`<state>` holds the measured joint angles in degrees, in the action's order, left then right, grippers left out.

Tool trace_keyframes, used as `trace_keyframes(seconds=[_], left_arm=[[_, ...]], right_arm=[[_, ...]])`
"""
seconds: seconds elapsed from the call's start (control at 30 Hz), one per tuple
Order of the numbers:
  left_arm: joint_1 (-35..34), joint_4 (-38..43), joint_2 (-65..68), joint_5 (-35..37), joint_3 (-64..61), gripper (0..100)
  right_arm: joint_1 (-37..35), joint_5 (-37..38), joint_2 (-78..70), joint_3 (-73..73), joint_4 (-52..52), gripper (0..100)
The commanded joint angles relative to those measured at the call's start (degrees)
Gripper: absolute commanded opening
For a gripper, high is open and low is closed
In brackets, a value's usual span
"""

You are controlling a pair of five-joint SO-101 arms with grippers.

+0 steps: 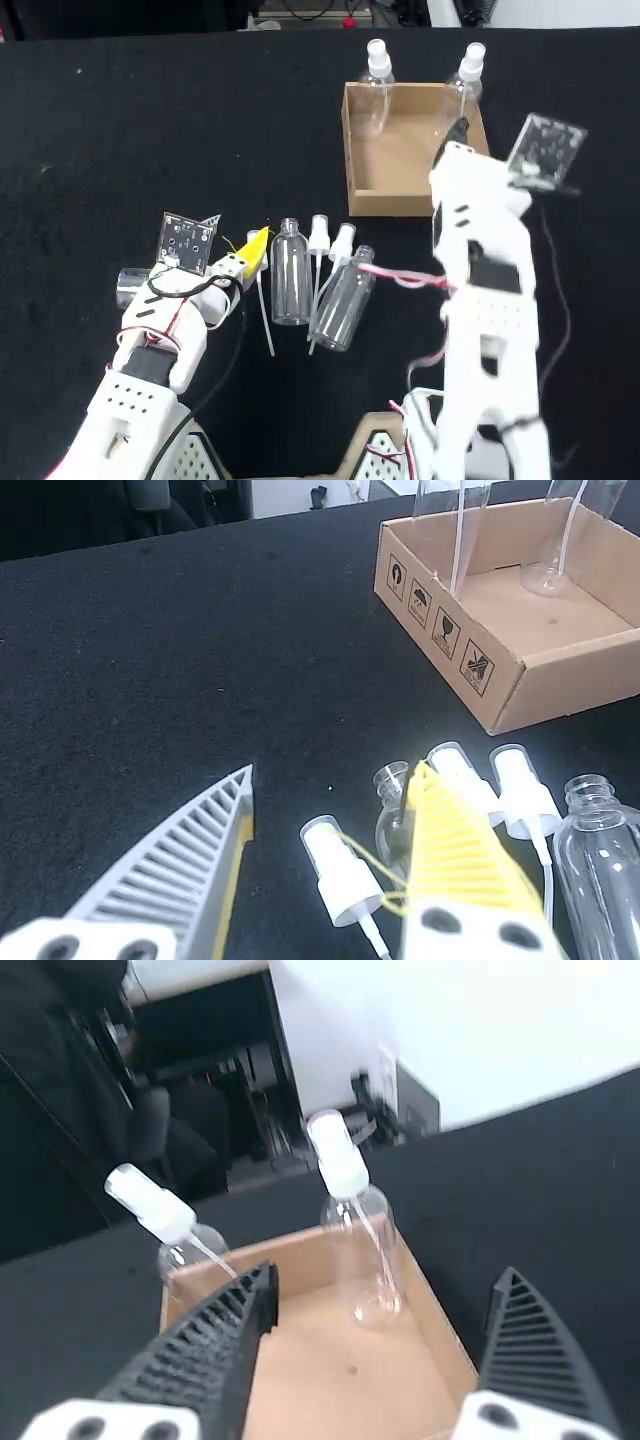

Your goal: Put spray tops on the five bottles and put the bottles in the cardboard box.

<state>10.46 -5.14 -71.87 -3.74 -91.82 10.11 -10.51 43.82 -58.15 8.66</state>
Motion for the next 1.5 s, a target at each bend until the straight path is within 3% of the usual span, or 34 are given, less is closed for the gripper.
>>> trace_keyframes(seconds=[0.0,0.23,0.5,0.8,1.03,1.47], left_arm=[[0.7,1.1,-0.6,-0.4,0.3,24],[0.7,1.1,-0.6,-0.4,0.3,24],[0.2,1.1,-0.6,-0.4,0.3,24],[0.3,1.1,-0.6,-0.4,0.3,24],[0.2,1.4,-0.6,-0.4,-0.3,24],[0.3,1.4,-0.6,-0.4,-0.6,24]], right_arm=[[0.5,-0.6,11.2,-1.4,5.6,31.5],[-7.7,-0.6,20.5,-0.4,22.9,31.6],[-22.4,-0.7,16.4,4.4,42.5,31.9],[-25.5,-12.9,2.8,7.3,46.2,31.9],[-25.5,-15.0,-3.6,12.4,55.4,31.9],[-33.0,-19.3,-15.0,11.2,52.0,31.9]])
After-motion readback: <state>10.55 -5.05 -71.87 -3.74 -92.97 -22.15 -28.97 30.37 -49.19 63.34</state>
